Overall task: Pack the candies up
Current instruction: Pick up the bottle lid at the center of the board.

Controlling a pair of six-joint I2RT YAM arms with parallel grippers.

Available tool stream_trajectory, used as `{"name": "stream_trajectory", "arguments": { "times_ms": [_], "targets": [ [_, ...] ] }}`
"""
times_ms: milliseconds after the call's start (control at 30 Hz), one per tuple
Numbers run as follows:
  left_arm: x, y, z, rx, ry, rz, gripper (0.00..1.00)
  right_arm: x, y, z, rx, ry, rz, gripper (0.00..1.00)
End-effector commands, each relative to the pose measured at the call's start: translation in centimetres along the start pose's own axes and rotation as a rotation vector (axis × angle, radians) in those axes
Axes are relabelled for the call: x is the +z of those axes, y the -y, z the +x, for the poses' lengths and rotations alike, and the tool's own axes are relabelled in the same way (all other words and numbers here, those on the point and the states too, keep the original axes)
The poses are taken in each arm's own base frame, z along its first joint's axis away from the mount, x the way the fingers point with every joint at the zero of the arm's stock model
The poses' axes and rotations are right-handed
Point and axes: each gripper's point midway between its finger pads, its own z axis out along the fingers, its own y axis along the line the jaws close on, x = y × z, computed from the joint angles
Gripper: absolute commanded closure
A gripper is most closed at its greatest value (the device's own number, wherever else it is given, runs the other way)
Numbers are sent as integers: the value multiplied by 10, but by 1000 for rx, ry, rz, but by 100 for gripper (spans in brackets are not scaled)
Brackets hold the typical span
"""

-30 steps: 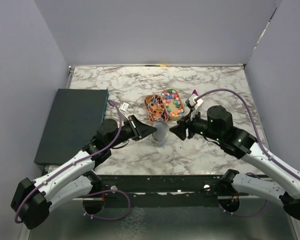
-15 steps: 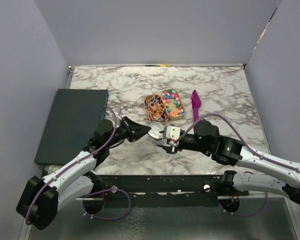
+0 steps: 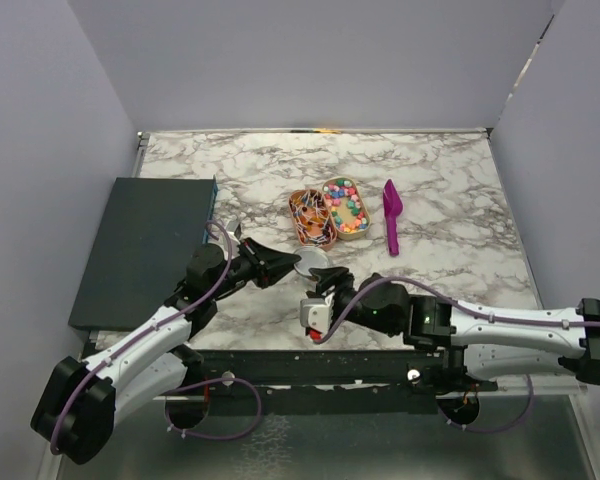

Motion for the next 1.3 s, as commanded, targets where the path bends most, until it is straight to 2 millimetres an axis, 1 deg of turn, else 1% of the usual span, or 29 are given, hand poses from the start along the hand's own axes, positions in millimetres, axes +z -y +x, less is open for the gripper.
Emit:
{"name": "stream_trajectory", "arguments": {
  "times_ms": [0, 133, 233, 333, 500, 700, 867, 933, 967, 1033, 1133, 1167, 1267],
  "targets": [
    [-3, 6, 2, -33, -13, 26, 100, 2, 2, 13, -131, -83, 86, 46],
    [-3, 9, 3, -32, -18, 33, 100, 2, 1, 16, -149, -95, 122, 51],
    [-4, 11, 4, -30, -21, 39, 100, 0, 5, 18, -177, -112, 175, 55],
    [-4, 9, 4, -33, -24, 34, 100, -1, 8, 20, -206, -130, 207, 60],
    [-5, 9, 5, -34, -24, 38, 100, -3, 15, 23, -233, -146, 259, 73],
    [-5, 10, 5, -33, -25, 41, 100, -7, 19, 23, -232, -142, 299, 81],
    [-5, 9, 5, -37, -25, 40, 100, -8, 21, 20, -220, -134, 324, 94],
    [-5, 9, 5, -35, -26, 39, 100, -8, 22, 20, -214, -133, 337, 99],
    [-5, 8, 5, -36, -26, 38, 100, -9, 23, 19, -207, -130, 348, 99],
    [-6, 6, 5, -38, -25, 34, 89, -10, 24, 20, -194, -126, 360, 99],
    [-7, 4, 5, -35, -25, 34, 67, -12, 25, 20, -166, -122, 373, 99],
    [-7, 5, 6, -30, -25, 37, 62, -13, 25, 20, -153, -122, 376, 99],
    [-7, 8, 6, 1, -24, 39, 54, -17, 29, 20, -117, -124, 390, 99]
  ]
}}
